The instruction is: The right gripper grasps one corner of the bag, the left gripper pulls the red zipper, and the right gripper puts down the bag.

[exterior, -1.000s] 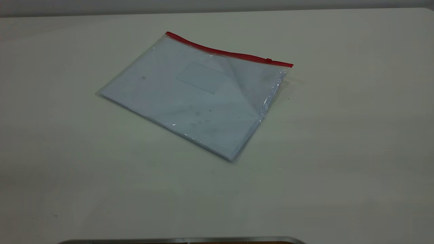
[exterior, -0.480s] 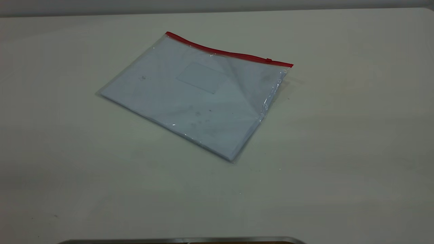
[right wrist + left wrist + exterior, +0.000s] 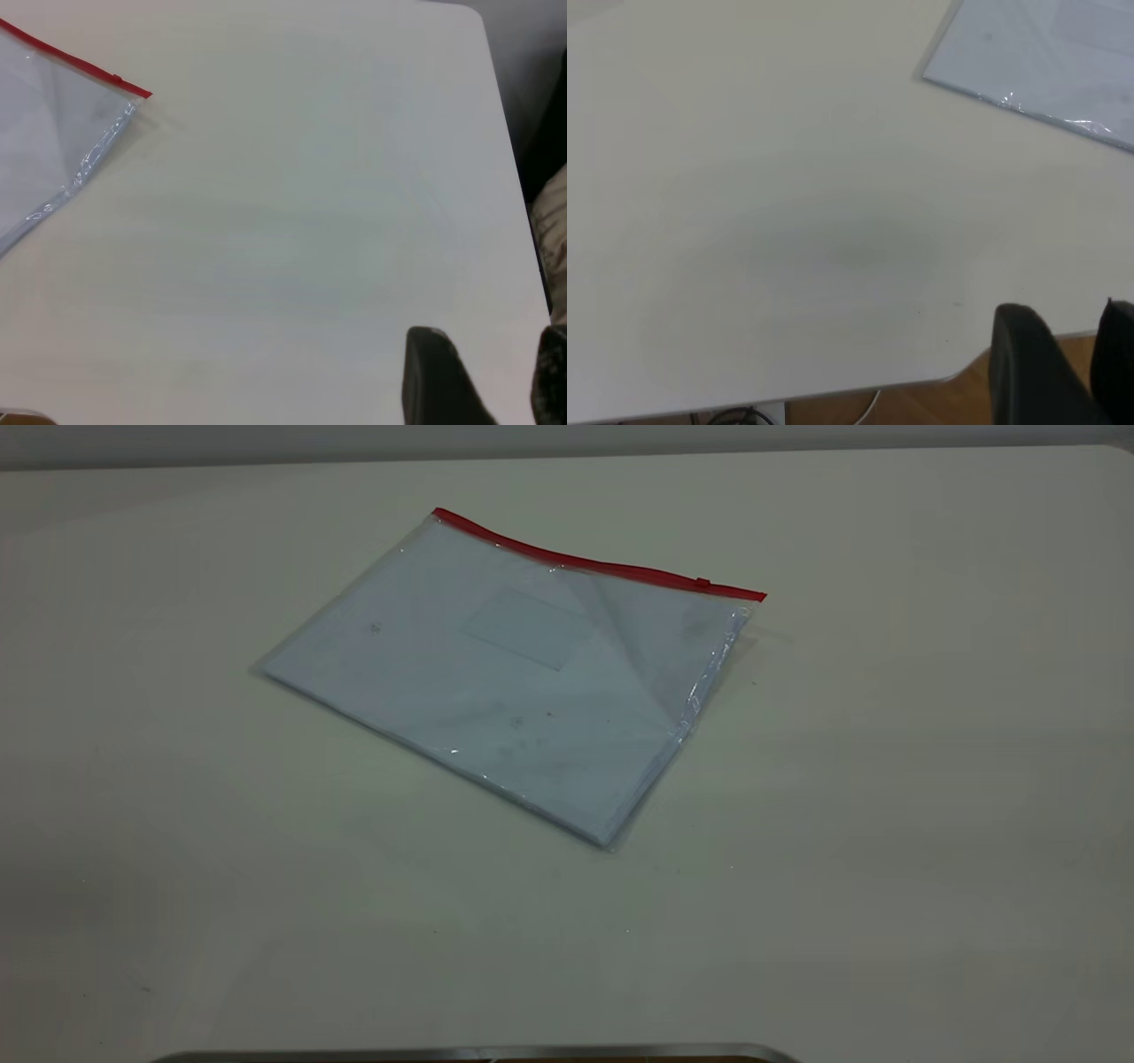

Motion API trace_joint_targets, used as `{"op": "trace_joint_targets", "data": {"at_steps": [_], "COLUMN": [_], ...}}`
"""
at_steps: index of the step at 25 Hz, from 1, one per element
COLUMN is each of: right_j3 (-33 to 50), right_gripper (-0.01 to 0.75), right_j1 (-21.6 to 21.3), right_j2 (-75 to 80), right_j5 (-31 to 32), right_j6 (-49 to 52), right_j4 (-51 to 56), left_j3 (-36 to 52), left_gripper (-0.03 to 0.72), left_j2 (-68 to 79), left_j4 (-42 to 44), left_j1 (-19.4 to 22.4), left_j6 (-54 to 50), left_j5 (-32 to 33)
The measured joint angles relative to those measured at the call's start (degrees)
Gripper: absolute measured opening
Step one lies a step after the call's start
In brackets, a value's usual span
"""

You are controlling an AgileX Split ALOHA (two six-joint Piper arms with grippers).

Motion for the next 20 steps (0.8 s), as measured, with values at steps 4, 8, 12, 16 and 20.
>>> {"op": "trace_joint_targets", "data": {"at_steps": [4, 8, 12, 16, 20], "right_j3": [0.0, 0.0, -0.3, -0.6, -0.6], "right_gripper": [0.304, 0.304, 0.304, 0.306, 0.351], "right_j1": [0.0, 0.0, 0.0, 0.0, 0.0], "right_j2": [0.0, 0.0, 1.4, 11.4, 26.7], "right_j5": [0.0, -0.1, -1.5, -9.3, -19.2], "right_j6": [0.0, 0.0, -0.2, -2.5, -8.8], "right_j4": [0.0, 0.3, 3.9, 9.0, 11.3], "left_j3": [0.0, 0.0, -1.0, -2.7, -4.3], "left_gripper": [0.241, 0.241, 0.241, 0.241, 0.254], "left_j2": [0.0, 0.0, 2.5, 12.3, 26.2], "left_j4": [0.0, 0.1, 1.1, 0.5, -1.5], "left_j1": [0.0, 0.0, 0.0, 0.0, 0.0], "left_j6": [0.0, -0.6, -8.3, -10.7, -8.3], "left_j5": [0.0, 0.0, -1.2, -6.7, -17.9]}}
